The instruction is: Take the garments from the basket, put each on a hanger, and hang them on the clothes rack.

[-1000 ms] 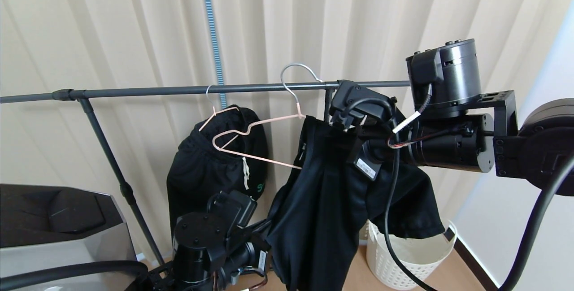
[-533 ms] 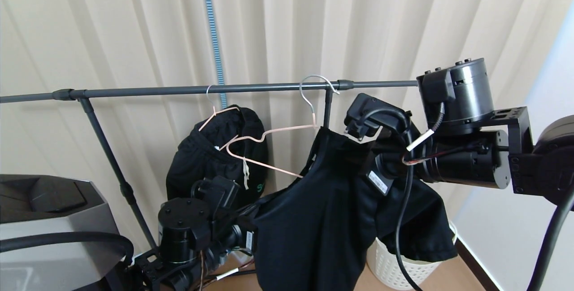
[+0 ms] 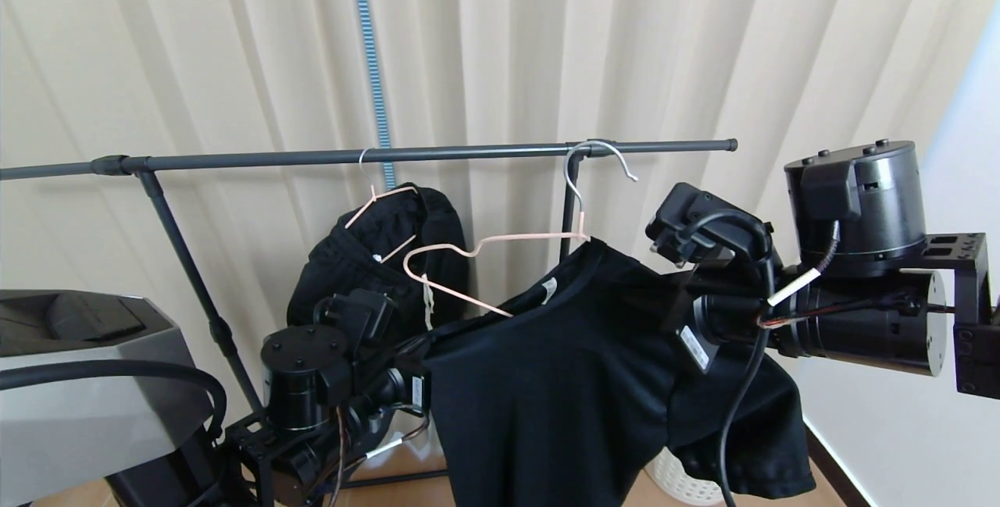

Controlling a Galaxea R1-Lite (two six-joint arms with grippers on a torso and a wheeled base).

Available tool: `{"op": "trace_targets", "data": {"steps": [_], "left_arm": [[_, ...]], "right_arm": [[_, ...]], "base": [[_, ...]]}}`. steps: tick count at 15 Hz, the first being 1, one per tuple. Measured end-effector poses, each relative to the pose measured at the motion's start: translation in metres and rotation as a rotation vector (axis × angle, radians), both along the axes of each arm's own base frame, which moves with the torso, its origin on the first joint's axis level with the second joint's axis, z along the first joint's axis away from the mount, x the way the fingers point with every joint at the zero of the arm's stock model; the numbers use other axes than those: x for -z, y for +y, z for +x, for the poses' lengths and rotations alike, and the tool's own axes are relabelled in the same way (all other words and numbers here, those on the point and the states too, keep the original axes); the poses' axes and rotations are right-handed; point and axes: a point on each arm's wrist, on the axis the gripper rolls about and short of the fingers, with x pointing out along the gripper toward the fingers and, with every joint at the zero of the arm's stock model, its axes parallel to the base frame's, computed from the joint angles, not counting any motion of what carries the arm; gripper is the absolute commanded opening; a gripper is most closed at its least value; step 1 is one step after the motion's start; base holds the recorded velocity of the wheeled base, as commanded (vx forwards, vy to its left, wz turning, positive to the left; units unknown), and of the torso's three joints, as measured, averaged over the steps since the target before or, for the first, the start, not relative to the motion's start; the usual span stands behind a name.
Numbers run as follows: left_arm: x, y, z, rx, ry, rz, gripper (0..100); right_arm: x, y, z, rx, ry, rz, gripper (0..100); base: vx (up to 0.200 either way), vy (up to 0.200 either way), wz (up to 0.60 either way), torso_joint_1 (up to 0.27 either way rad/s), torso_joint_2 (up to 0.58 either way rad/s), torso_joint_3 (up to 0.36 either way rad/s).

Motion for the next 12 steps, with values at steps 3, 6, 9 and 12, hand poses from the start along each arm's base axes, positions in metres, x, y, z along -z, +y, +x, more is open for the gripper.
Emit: {"op": "trace_targets", "data": {"steps": [3, 6, 9, 12], "left_arm": [[-0.001, 0.006, 0.007, -0.032, -0.007, -0.004, 0], [-0.002, 0.016, 0.015, -0.068, -0.02, -0.002, 0], [-0.008, 0.027, 0.02, -0.103, -0.042, 0.009, 0], [-0.019, 0.037, 0.021, -0.13, -0.075, 0.002, 0]], "right_arm": [[-0.001, -0.005, -0.007, -0.012, -0.012, -0.017, 0], [0.0, -0.008, -0.012, -0.027, -0.019, -0.034, 0], [0.004, -0.006, -0.017, -0.048, -0.017, -0.054, 0], [0.008, -0.006, -0.018, -0.068, -0.019, -0.087, 0]], "base": [[0.0, 0.0, 0.0, 0.0, 0.0, 0.0], [0.0, 0.0, 0.0, 0.0, 0.0, 0.0], [0.0, 0.0, 0.0, 0.0, 0.0, 0.0], [0.0, 0.0, 0.0, 0.0, 0.0, 0.0]]}}
